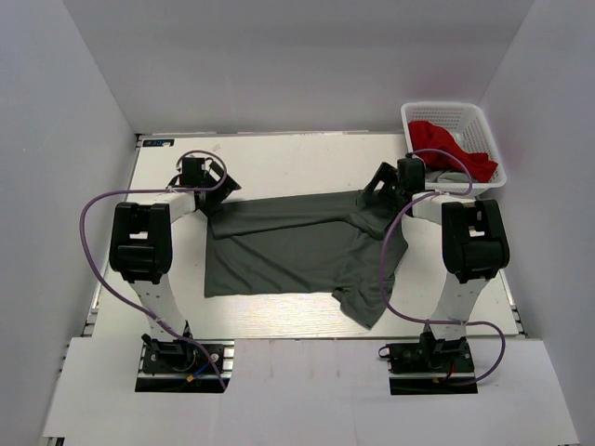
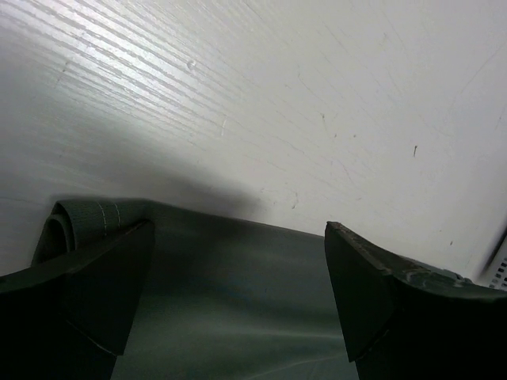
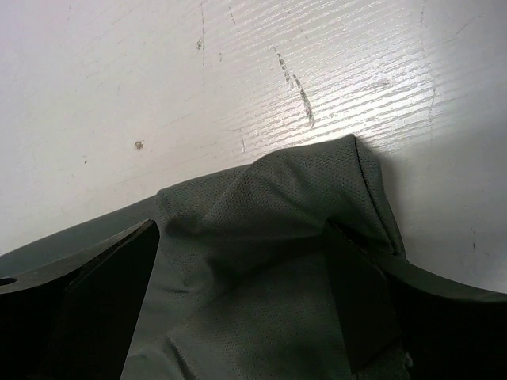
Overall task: Fold and stack the t-shirts
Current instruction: Fold the flattened tshirt in 1/3 of the way
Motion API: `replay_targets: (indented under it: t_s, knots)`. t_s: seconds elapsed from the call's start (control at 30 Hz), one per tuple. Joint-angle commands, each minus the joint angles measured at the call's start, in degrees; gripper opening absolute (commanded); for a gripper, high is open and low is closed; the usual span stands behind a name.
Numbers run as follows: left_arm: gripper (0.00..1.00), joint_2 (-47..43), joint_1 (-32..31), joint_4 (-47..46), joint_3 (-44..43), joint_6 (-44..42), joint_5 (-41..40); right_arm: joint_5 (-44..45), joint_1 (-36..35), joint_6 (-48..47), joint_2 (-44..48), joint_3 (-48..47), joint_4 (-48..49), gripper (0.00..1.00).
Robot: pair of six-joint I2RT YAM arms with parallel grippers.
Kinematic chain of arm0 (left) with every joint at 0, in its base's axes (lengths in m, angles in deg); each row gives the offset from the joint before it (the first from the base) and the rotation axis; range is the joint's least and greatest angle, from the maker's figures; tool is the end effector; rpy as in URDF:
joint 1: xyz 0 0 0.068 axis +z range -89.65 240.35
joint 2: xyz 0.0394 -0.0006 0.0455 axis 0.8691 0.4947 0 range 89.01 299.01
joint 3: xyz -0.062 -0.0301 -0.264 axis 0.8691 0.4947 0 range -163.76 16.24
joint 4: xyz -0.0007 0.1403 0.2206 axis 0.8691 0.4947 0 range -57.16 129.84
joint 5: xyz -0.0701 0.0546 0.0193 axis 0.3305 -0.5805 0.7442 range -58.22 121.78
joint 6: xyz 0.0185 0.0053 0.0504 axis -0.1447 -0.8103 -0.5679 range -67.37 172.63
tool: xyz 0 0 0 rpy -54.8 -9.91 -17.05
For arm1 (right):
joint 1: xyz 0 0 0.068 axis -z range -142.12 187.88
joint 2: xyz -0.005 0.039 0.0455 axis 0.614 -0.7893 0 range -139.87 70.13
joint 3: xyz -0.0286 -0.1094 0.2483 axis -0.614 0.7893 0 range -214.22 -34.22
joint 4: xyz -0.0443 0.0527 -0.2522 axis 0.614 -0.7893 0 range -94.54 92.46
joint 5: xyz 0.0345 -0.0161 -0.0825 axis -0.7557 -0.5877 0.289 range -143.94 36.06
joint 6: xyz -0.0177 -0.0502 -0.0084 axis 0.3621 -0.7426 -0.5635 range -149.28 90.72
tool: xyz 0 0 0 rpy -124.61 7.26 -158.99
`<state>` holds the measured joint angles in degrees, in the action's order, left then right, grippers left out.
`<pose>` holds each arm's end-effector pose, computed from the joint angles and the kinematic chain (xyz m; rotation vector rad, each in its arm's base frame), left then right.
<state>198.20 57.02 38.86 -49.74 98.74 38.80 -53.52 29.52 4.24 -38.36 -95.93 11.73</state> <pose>0.3968 -0.0274 0.1560 -0.8566 2.3429 -0.5264 0.3979 0.0582 0.1597 0.4949 2.1988 0.3895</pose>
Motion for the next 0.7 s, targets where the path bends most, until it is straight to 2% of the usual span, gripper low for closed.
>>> replay_targets:
  t_s: [0.0, 0.17, 0.37, 0.47, 0.67]
  knots:
    - [1.00, 1.0, 0.8, 9.8, 2.6, 0.8, -5.9, 1.6, 0.8, -0.1, -1.2, 0.0, -1.8, 0.90]
    - [1.00, 2.7, 0.8, 10.3, -0.3, 0.8, -7.5, -2.5, 0.4, -1.1, -3.9, -3.7, -2.0, 0.90]
    - [1.00, 11.6, 0.8, 15.0, -14.2, -0.3, -9.8, -3.6, 0.4, -1.5, -9.7, -13.9, -4.5, 0.90]
    - [1.00, 15.2, 1.3, 19.3, -25.0, -1.6, -10.5, -3.5, 0.2, -3.0, -12.4, -19.4, -5.6, 0.90]
    - [1.00, 15.4, 1.3, 20.3, -32.3, -5.8, -10.5, -8.8, -0.8, -10.8, -12.9, -29.1, -9.2, 0.90]
